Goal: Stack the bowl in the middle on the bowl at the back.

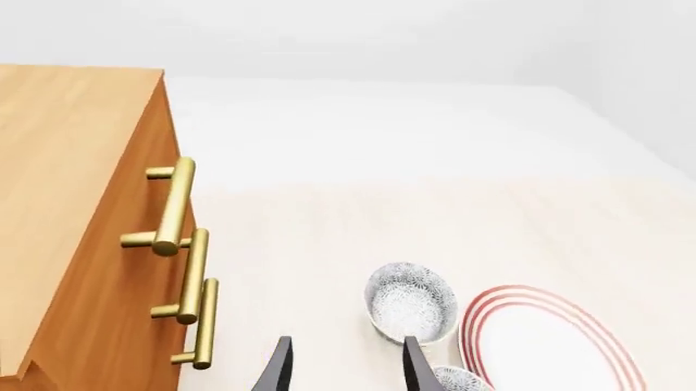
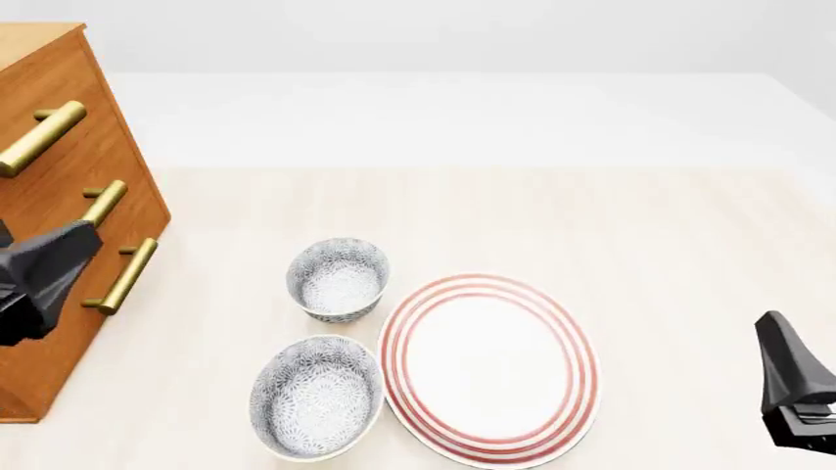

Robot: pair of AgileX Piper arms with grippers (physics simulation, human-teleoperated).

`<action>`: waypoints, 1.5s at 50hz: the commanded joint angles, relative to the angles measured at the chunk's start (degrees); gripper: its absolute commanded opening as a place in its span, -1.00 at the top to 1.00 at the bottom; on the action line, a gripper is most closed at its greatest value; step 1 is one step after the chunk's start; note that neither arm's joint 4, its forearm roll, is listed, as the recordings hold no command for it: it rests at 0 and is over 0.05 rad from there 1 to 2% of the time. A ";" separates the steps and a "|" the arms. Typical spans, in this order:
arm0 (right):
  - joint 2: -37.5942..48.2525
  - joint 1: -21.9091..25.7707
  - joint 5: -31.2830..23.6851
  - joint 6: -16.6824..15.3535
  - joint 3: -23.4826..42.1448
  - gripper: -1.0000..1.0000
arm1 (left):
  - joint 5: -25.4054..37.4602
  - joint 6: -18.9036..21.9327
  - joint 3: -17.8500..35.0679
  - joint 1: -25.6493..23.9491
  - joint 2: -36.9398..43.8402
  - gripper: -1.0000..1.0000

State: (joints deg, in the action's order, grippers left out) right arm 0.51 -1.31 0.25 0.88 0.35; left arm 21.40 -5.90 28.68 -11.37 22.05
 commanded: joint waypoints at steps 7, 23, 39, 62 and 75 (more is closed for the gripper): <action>0.08 0.09 0.02 0.35 -0.01 -1.00 | 10.40 -8.95 11.20 -3.59 13.00 -1.00; -0.07 0.08 -0.16 0.38 0.07 -1.00 | 16.55 -12.72 15.71 -11.28 20.46 -1.00; -0.01 0.19 -0.05 0.16 0.09 -1.00 | 16.63 -19.51 14.52 -15.33 20.41 -1.00; -0.37 0.41 -0.10 -0.37 0.08 -1.00 | 3.09 -23.75 -4.18 -13.18 19.86 -1.00; -0.41 0.46 -0.05 -0.37 0.13 -1.00 | -5.21 -20.77 -6.94 -12.21 29.20 -1.00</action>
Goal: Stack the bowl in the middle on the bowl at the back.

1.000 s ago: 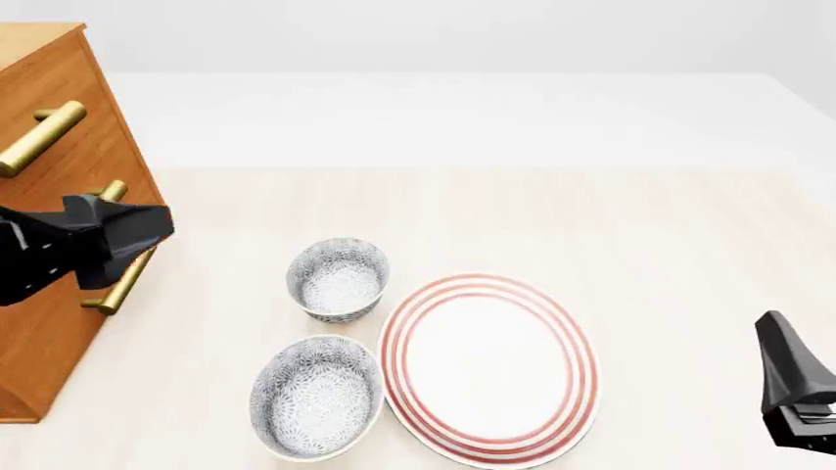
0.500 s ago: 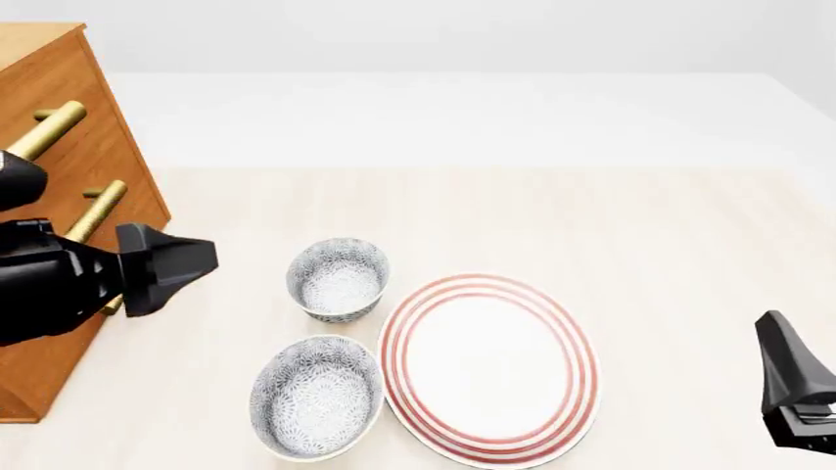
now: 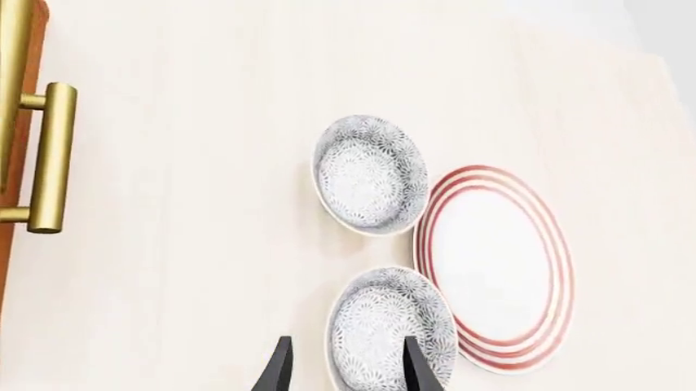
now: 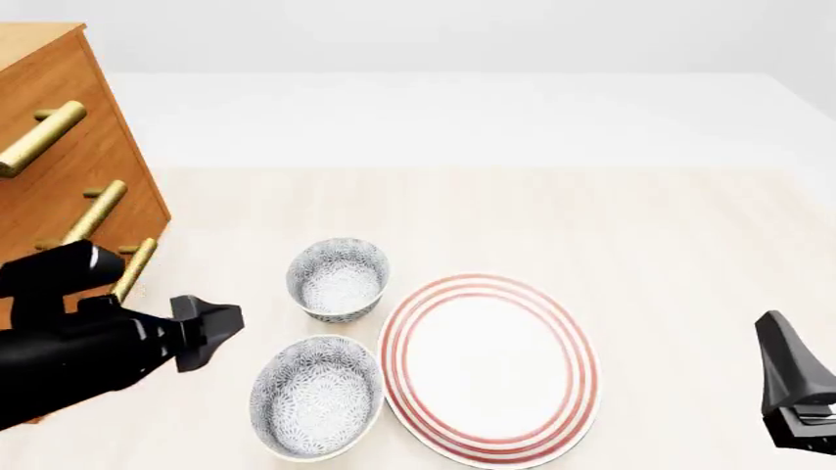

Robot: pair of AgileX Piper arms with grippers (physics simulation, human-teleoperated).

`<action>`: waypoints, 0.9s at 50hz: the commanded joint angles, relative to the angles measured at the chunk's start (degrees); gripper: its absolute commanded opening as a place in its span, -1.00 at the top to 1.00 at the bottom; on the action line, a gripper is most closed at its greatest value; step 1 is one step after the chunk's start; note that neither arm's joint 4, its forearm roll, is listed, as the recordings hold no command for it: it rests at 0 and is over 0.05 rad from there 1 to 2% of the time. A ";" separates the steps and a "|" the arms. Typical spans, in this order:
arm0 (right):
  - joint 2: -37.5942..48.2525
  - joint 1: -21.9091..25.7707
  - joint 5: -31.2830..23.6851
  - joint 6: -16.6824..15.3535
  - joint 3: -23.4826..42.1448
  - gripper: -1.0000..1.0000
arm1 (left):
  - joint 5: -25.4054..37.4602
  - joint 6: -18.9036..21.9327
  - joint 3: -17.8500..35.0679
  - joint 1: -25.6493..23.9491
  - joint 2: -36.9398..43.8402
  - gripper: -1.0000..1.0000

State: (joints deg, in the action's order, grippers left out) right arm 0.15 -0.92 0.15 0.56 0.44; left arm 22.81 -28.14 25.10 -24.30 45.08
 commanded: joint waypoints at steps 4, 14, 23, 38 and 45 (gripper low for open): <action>-0.06 0.05 0.03 -0.02 0.04 -1.00 | -8.53 3.18 -3.44 0.88 9.58 -1.00; -0.06 0.04 0.03 0.02 0.13 -1.00 | -10.34 6.43 -2.06 0.75 14.94 -1.00; -0.06 0.08 0.03 0.01 0.19 -1.00 | -12.21 9.00 -2.16 0.78 18.70 -1.00; -0.05 0.10 -0.02 0.03 0.26 -1.00 | -15.05 9.88 -4.65 0.90 21.51 -1.00; -0.06 0.12 0.00 0.01 0.28 -1.00 | -16.67 8.66 -6.46 -1.20 22.65 -1.00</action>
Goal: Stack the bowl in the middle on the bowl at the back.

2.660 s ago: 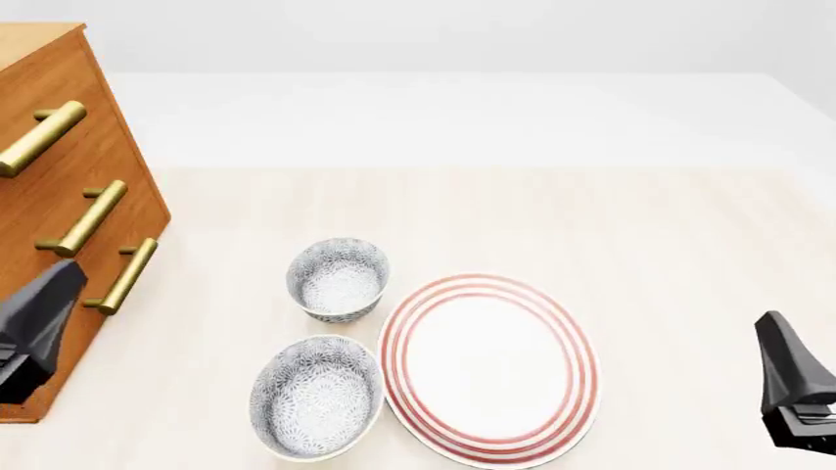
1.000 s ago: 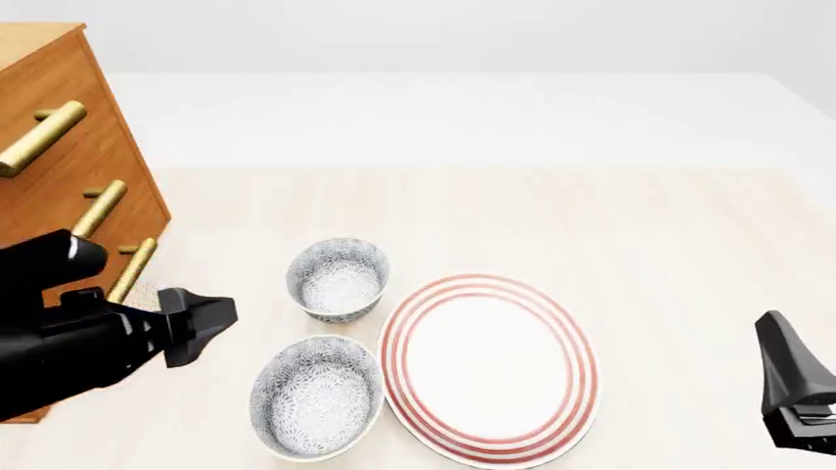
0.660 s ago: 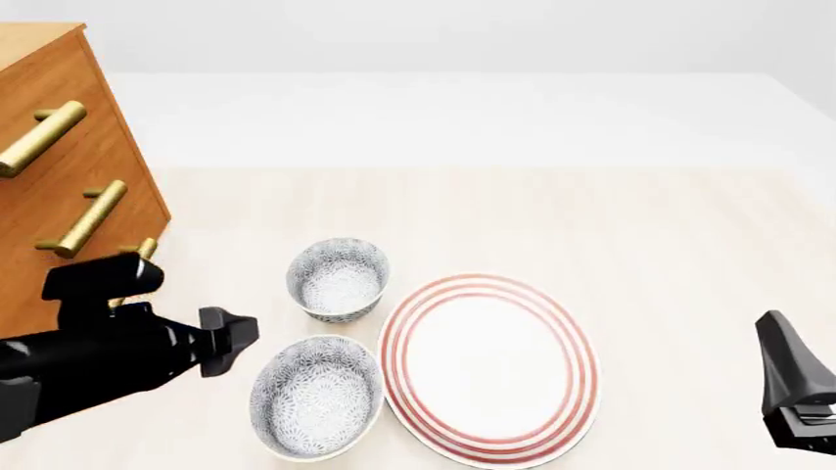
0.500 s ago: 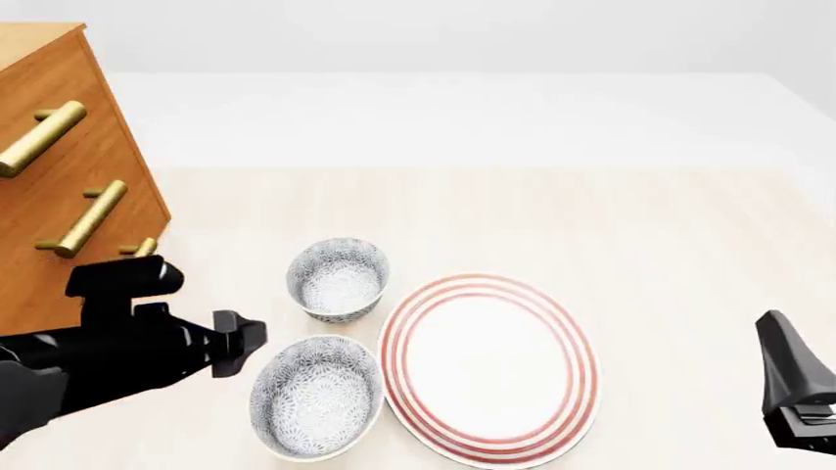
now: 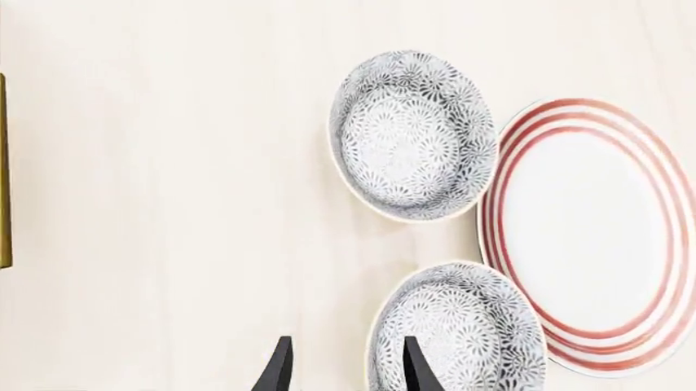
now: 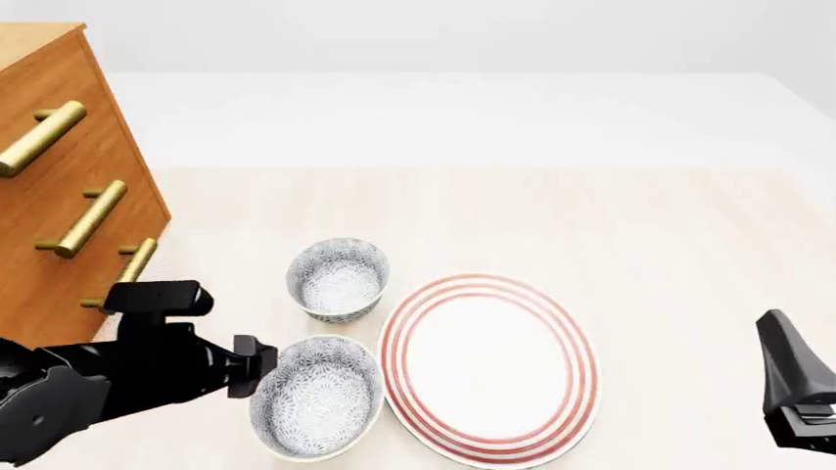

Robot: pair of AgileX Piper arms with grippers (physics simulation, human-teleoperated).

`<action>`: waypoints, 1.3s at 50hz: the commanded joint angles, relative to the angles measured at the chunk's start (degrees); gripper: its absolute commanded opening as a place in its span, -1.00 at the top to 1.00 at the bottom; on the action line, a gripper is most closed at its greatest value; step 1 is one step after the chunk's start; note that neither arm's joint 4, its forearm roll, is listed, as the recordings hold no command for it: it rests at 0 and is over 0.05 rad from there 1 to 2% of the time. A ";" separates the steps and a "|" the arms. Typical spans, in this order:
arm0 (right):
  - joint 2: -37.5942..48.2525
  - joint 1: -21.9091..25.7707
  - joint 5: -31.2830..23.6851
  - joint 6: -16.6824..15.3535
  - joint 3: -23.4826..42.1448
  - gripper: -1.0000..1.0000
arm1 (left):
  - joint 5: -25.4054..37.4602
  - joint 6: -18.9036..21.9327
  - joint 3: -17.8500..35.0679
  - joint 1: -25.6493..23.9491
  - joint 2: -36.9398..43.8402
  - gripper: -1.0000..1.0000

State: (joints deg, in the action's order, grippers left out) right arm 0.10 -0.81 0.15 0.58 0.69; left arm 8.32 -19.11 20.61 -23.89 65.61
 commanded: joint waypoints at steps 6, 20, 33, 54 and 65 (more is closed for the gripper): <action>-0.02 0.03 0.02 -0.02 0.03 -1.00 | -3.16 -0.95 -2.88 -2.92 2.92 -1.00; -0.03 0.07 0.02 -0.02 0.03 -1.00 | -4.98 -1.89 -3.39 -4.82 4.51 -1.00; -0.04 0.09 0.02 -0.01 0.01 -1.00 | -8.11 -3.13 -3.91 -6.42 6.86 -1.00; -0.04 0.16 0.04 -0.03 -0.01 -1.00 | -8.70 -2.76 -3.68 -6.57 7.52 1.00; -0.05 0.16 0.07 -0.09 -0.03 -1.00 | -7.01 -2.28 -3.78 -5.97 5.44 1.00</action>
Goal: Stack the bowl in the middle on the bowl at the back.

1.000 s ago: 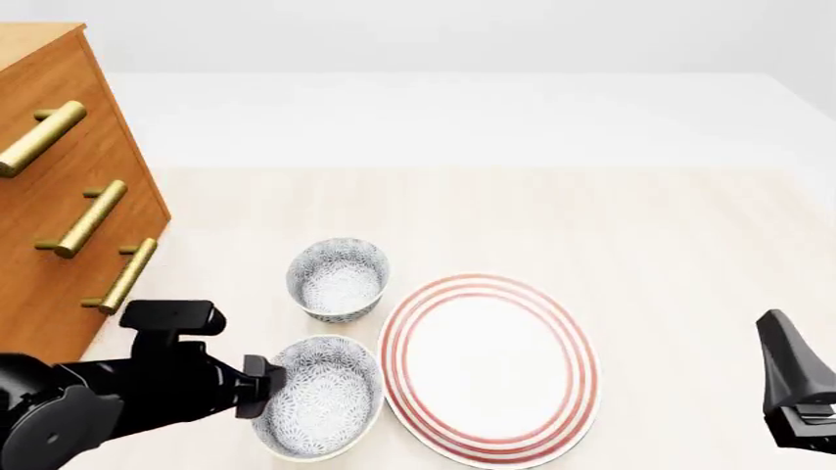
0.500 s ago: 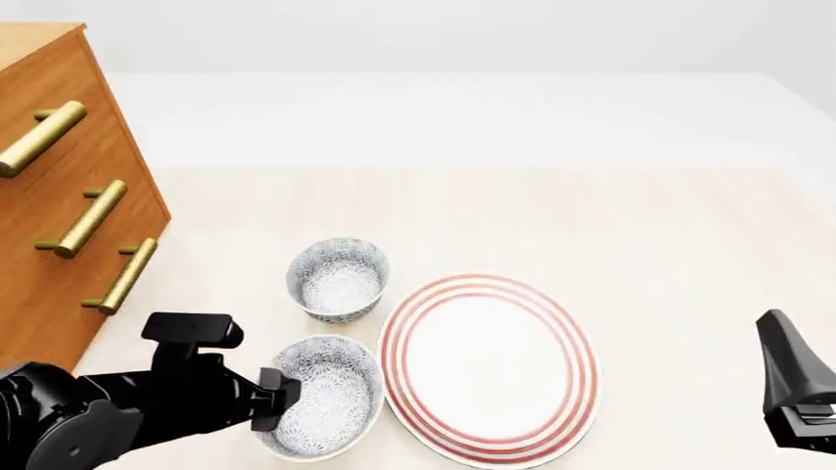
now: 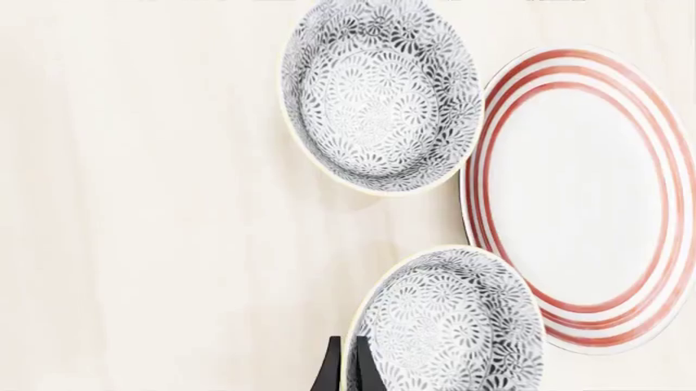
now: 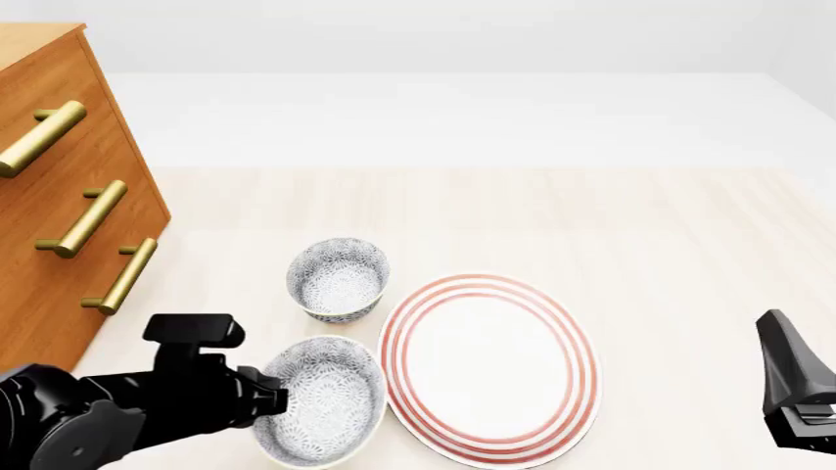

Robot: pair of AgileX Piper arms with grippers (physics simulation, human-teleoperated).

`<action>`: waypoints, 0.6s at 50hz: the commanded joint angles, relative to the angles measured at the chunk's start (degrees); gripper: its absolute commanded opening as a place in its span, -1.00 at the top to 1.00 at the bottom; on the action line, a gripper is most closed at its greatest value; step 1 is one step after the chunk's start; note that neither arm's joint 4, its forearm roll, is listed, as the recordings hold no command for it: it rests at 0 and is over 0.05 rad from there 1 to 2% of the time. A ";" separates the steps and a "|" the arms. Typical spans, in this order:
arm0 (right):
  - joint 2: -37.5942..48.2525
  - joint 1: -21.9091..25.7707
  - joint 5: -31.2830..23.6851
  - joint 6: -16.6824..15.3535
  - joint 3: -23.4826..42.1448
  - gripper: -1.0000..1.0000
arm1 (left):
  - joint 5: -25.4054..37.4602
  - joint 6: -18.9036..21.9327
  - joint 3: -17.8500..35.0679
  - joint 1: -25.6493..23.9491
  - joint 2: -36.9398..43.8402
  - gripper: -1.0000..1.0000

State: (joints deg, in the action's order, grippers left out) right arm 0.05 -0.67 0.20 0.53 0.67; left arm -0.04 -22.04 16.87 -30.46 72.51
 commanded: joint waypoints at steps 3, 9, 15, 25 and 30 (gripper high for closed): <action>0.00 0.04 0.06 -0.12 -0.01 -1.00 | 5.81 0.59 1.21 0.36 -5.72 1.00; 0.01 0.23 0.14 -0.53 0.27 -1.00 | 23.57 -0.21 8.14 0.41 -21.46 1.00; -0.01 0.23 0.15 -0.57 0.27 -1.00 | 28.11 -0.34 10.64 0.57 -24.48 1.00; -0.02 0.22 0.20 -0.64 0.24 -1.00 | 35.02 -1.68 15.65 -0.27 -28.27 1.00; -0.02 0.19 0.20 -0.63 0.24 -1.00 | 37.60 -2.15 16.74 -1.59 -29.83 1.00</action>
State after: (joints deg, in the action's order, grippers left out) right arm 0.04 -0.46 0.38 -0.03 0.90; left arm 30.52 -23.60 29.66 -30.88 47.51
